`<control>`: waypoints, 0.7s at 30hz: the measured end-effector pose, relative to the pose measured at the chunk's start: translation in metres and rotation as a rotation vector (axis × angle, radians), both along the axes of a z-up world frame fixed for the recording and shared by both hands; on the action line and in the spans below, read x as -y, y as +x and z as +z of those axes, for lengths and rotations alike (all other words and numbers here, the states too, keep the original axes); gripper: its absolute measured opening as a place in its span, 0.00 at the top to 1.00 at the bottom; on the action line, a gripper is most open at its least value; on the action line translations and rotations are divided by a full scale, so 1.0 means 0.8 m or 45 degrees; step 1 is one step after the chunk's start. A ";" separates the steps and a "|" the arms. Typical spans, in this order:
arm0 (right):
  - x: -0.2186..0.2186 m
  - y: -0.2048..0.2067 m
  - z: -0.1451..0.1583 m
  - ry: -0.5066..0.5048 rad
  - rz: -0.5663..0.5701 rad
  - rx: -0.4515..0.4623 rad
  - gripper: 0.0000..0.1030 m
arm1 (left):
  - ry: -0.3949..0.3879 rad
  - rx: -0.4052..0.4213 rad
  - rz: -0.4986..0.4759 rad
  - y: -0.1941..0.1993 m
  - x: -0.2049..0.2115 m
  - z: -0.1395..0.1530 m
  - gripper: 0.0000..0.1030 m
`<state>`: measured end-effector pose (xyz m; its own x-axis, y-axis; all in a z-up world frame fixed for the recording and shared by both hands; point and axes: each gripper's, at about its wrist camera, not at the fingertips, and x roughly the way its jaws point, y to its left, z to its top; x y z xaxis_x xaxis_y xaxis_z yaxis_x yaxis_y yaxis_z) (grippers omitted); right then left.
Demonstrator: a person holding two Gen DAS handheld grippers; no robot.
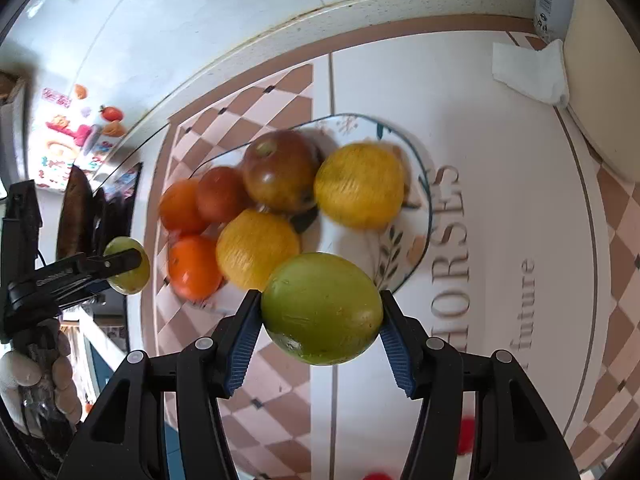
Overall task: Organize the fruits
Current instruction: 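Carry both green apples onto the white plate and open both tools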
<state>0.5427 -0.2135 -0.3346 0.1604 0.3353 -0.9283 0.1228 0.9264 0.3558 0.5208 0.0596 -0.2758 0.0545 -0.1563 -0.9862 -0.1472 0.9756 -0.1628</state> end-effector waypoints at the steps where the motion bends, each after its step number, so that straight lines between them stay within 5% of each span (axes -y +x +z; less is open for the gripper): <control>1: 0.001 0.004 -0.001 -0.007 0.005 -0.001 0.42 | 0.001 -0.015 0.001 0.005 0.001 -0.008 0.44; 21: -0.004 0.024 -0.034 0.006 -0.008 -0.053 0.40 | -0.165 -0.082 0.109 0.019 0.000 -0.045 0.44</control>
